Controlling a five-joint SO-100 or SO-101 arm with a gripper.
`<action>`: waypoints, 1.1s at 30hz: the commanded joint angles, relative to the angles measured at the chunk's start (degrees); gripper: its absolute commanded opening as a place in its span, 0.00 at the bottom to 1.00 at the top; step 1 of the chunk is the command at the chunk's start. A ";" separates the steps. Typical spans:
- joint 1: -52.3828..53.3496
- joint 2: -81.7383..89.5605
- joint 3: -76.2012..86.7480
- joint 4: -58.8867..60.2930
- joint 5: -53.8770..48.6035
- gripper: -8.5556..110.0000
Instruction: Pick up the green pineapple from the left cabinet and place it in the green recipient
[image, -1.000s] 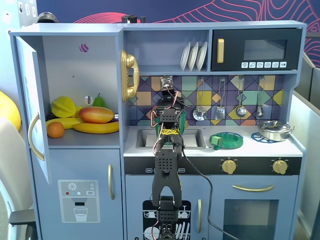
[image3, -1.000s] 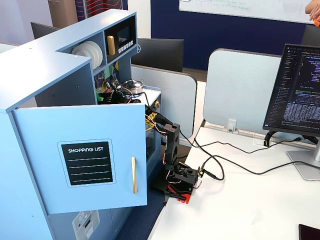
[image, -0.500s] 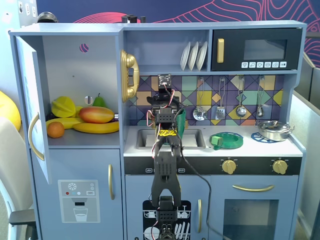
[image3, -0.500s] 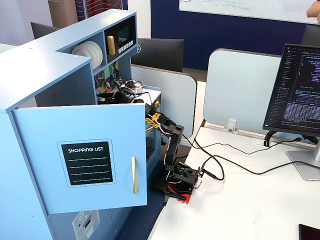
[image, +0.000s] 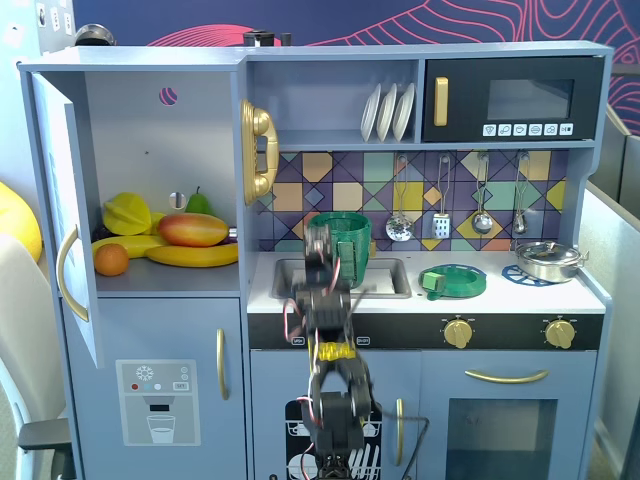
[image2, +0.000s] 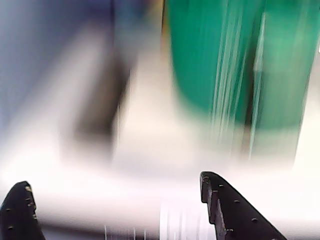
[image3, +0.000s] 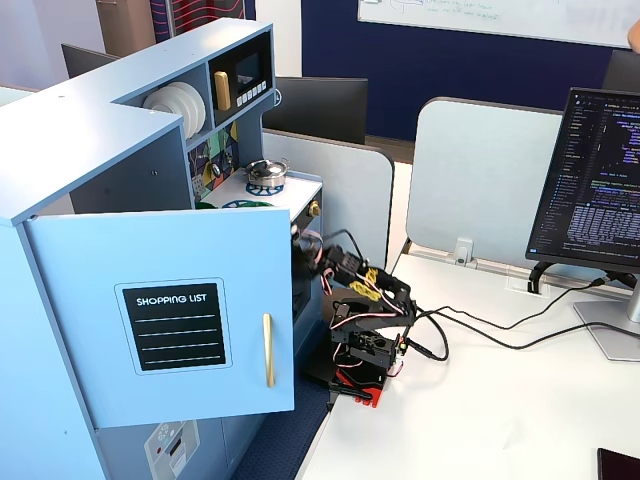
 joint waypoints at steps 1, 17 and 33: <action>-0.18 9.49 12.22 9.58 0.18 0.38; 0.70 13.27 28.56 33.40 10.28 0.34; -3.96 15.21 28.56 48.96 11.78 0.23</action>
